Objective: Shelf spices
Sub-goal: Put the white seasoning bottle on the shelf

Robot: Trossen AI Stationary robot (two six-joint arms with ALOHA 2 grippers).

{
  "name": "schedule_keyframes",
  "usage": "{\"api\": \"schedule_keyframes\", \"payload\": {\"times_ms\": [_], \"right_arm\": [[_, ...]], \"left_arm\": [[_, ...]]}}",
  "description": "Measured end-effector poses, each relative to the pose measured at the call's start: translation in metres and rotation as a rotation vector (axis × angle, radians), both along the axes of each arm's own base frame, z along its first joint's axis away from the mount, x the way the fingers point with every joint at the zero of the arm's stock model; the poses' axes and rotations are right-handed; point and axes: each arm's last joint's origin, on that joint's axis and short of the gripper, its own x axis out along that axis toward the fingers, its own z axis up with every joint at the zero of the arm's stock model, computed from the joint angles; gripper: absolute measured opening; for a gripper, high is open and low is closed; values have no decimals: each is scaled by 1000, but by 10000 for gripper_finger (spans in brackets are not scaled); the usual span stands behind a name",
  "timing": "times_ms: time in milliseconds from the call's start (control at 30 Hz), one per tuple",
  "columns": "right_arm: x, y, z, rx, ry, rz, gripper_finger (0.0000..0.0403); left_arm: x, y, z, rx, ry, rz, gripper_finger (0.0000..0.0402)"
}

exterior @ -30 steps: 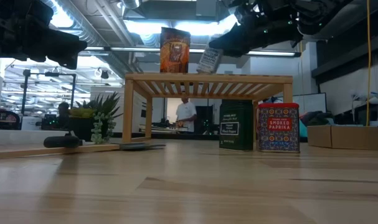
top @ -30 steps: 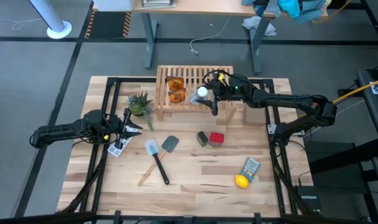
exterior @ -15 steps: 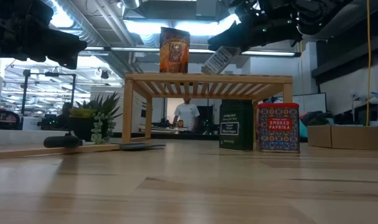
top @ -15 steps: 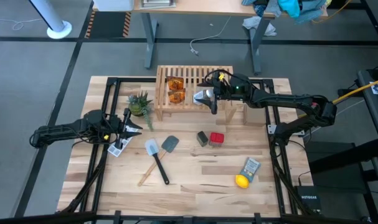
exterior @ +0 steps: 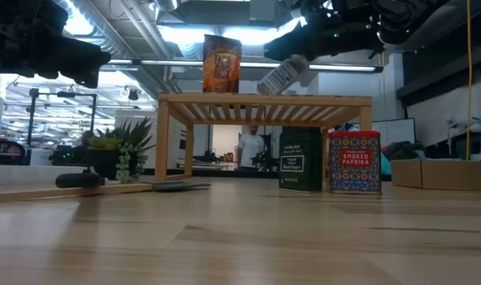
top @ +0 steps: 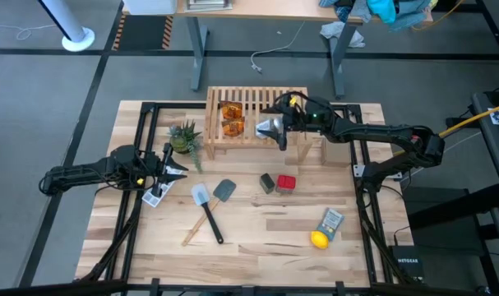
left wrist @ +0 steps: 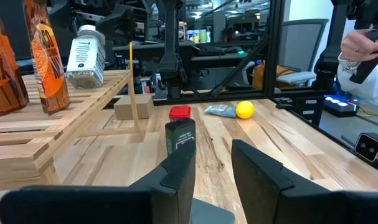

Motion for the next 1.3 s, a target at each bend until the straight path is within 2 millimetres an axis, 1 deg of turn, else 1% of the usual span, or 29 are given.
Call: {"api": "schedule_keyframes", "payload": {"times_ms": [133, 333, 500, 567, 667, 800, 900, 967, 1067, 1167, 1300], "right_arm": [[0, 0, 2, -10, -20, 1, 330], [1, 0, -1, -2, -7, 7, 330], [-1, 1, 1, -2, -3, 0, 330], [-6, 2, 4, 3, 19, -20, 330], [-18, 6, 8, 6, 101, -79, 330], [-39, 21, 19, 9, 180, -195, 330], [-54, 37, 26, 2, 232, -238, 325], [-61, 46, 28, 13, 264, -263, 312], [-68, 54, 28, 53, 296, -313, 281], [-70, 56, 23, 106, 341, -354, 241], [-71, 57, 20, 139, 340, -381, 182]], "left_arm": [[0, 0, 0, 0, 0, 0, 98], [0, 0, 0, 0, -1, 0, 98], [0, 0, 0, 0, 0, 0, 98], [0, 0, 0, 0, 0, 1, 98], [0, 0, 0, 0, 0, 0, 98], [0, 0, 0, 0, 0, 0, 98], [0, 0, 0, 0, -1, 0, 98], [0, 0, 0, 0, 0, 0, 98], [0, 0, 0, 0, -1, 0, 98], [0, 0, 0, 0, 0, 1, 98], [0, 0, 0, 0, 0, 0, 98]]}}
